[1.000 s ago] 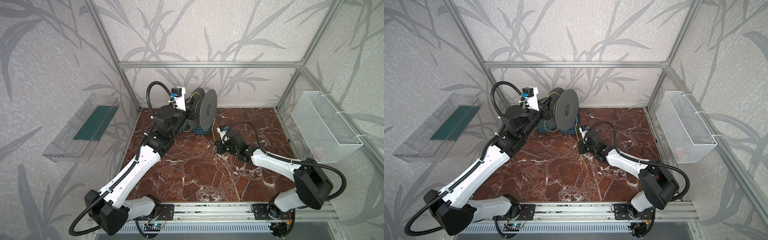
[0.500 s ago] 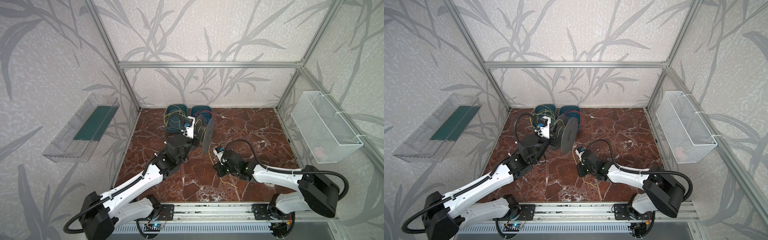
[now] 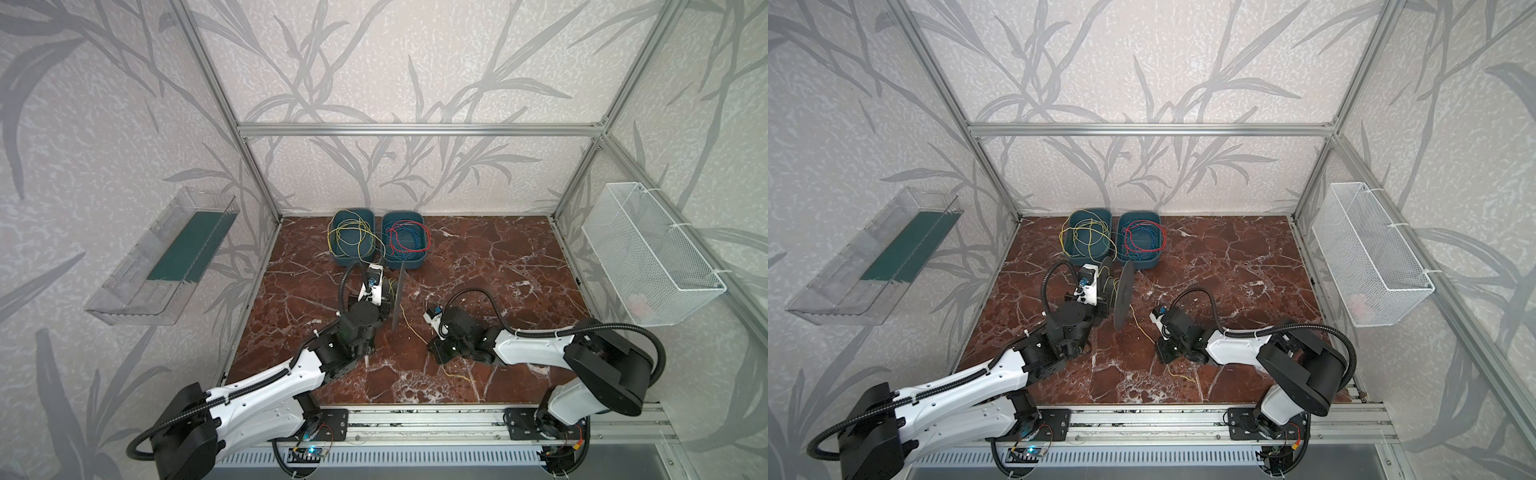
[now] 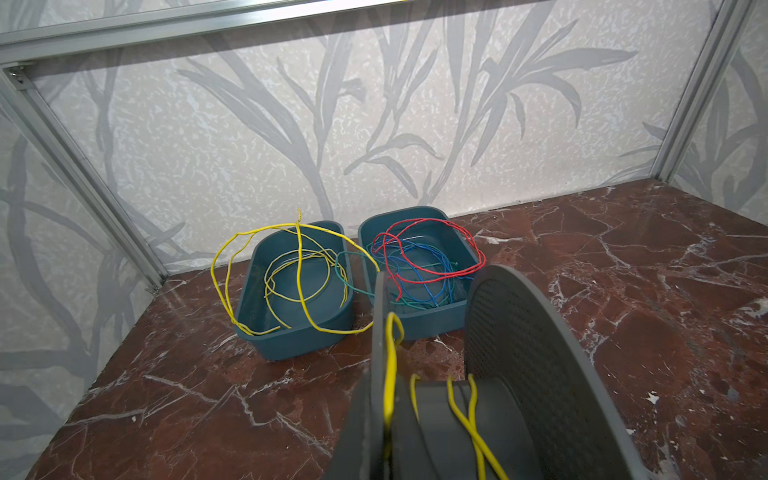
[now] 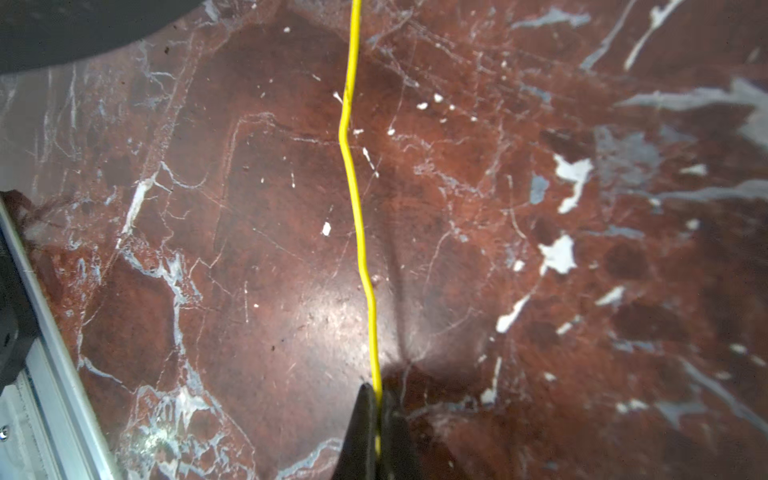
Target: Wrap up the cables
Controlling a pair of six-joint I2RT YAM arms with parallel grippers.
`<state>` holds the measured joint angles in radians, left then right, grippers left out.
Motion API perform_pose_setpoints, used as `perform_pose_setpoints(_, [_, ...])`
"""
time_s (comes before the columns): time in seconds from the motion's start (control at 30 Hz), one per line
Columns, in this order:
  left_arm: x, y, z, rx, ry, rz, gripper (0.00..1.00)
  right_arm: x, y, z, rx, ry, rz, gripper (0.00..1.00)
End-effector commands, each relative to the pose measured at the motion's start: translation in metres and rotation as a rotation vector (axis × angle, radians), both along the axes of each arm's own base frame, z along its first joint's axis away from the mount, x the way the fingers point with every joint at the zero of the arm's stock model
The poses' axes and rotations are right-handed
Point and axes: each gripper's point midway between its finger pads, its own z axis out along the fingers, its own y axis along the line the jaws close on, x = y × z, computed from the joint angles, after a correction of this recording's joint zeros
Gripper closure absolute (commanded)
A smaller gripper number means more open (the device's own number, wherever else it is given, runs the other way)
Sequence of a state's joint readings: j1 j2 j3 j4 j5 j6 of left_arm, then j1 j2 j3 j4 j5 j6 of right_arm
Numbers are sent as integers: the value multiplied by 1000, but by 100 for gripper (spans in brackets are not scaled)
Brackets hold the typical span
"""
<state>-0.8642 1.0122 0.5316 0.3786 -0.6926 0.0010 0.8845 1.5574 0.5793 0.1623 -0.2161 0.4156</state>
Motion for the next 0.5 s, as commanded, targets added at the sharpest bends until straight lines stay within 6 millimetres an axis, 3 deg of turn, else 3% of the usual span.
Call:
perform_pose_setpoints(0.0, [6,17,16,46,-53,108,100,-17,-2,-12,-19,73,44,91])
perform_pose_setpoints(0.27, [5,17,9,88,-79,95,100,-39,-17,-13,-61,110,66,84])
perform_pose_setpoints(0.47, [10,11,20,132,-118,88,100,-44,-32,-11,-109,101,64,80])
